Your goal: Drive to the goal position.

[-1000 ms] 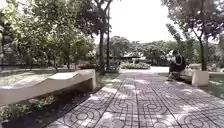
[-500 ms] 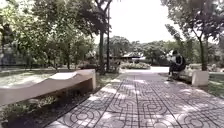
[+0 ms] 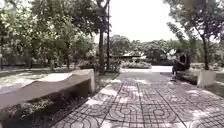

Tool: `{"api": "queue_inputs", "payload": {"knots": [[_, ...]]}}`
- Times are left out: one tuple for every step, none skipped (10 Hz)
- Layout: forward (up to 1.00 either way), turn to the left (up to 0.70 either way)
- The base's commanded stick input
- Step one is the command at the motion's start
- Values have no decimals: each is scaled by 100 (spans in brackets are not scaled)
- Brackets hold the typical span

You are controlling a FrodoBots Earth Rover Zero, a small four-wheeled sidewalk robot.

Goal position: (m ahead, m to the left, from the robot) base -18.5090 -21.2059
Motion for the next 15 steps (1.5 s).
{"api": "queue_inputs", "payload": {"knots": [[70,0],[70,0],[70,0],[70,0],[60,0],[10,0],[0,0],[0,0],[0,0],[0,0],[0,0],[0,0],[0,0],[0,0],[0,0]]}}
